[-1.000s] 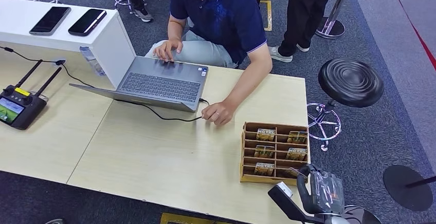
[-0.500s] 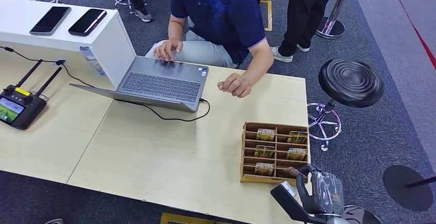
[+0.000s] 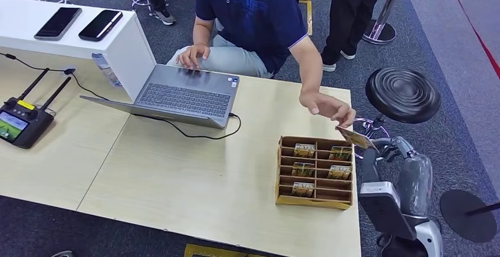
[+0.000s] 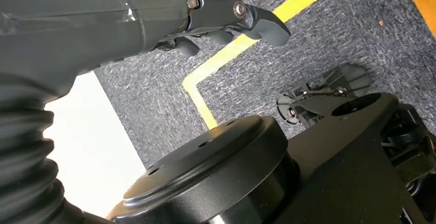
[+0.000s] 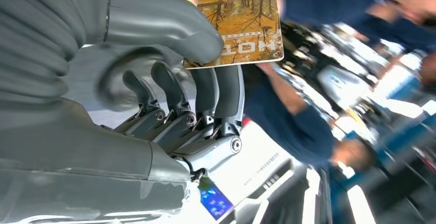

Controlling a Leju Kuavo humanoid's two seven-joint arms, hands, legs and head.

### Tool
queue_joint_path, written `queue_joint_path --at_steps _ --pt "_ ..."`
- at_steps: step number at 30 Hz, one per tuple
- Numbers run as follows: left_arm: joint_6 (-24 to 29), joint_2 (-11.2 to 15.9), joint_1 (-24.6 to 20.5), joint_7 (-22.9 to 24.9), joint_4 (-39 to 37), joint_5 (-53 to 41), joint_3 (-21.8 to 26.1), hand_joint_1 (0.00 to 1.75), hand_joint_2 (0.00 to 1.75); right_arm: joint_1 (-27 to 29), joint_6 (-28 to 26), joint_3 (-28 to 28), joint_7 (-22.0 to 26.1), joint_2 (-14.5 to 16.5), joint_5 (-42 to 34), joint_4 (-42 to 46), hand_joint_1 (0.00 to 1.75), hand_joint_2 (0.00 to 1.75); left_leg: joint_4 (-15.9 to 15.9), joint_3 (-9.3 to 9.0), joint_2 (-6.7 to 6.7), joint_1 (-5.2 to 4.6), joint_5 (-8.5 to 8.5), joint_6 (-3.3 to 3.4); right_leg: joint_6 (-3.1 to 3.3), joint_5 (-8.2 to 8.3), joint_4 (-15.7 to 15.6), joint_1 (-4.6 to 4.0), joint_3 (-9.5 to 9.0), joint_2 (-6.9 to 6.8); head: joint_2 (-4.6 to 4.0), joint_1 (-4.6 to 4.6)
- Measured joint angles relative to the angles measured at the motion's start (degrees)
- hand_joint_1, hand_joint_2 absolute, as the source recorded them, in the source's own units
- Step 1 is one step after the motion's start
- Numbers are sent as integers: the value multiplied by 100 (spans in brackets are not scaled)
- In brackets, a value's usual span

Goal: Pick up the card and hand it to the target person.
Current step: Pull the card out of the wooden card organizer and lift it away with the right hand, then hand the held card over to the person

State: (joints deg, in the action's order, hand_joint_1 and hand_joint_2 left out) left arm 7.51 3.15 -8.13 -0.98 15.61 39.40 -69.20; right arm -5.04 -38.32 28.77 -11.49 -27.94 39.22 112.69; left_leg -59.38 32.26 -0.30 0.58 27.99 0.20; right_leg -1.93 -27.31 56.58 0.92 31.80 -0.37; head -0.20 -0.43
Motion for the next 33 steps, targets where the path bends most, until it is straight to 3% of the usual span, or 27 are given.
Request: queue_joint_path --at_steps 9,13,14,15,17,18,19,27,33 --pt "-48 -4 -73 155 0 -118 -7 0 175 -749 370 73 419 403 -556 97 143 175 2 1 -1 1 0 0 0 0 1 -1 0 -1 0 -1" --pt "31 -11 -85 250 0 -182 -16 0 0 -887 357 246 549 626 -667 -160 175 175 2 3 -3 1 0 0 0 0 2 0 0 -2 0 0" --pt "61 -15 -83 279 0 -210 -22 0 0 -911 351 278 554 670 -687 -211 162 175 1 3 -3 1 0 0 0 0 2 0 1 -2 0 -1" --pt "86 -21 -81 314 0 -238 -35 0 0 -931 347 308 556 716 -707 -264 134 175 1 3 -3 1 0 0 0 -1 1 0 1 -1 0 -1" --pt "115 -30 -71 378 0 -284 -59 0 0 -957 342 367 558 797 -736 -372 47 175 1 3 -3 1 0 0 0 -1 1 0 1 -1 0 -1" --pt "119 -34 -64 406 0 -299 -68 0 0 -962 341 392 561 832 -742 -422 16 175 1 4 -3 1 0 0 0 -1 1 0 2 -2 0 0" --pt "112 -38 -57 424 0 -307 -73 0 0 -966 340 415 564 863 -745 -472 0 175 1 4 -3 1 0 0 0 -1 1 0 2 -2 0 0" --pt "17 -99 1 407 0 -206 -93 0 0 -958 227 541 599 1001 -902 -761 0 175 0 3 -2 1 0 0 0 -1 0 -1 5 -1 0 -1" --pt "25 -98 50 266 0 -107 -89 0 0 -783 37 494 712 990 -1705 -802 0 175 0 2 0 1 0 0 0 -1 0 -1 8 2 0 -1"
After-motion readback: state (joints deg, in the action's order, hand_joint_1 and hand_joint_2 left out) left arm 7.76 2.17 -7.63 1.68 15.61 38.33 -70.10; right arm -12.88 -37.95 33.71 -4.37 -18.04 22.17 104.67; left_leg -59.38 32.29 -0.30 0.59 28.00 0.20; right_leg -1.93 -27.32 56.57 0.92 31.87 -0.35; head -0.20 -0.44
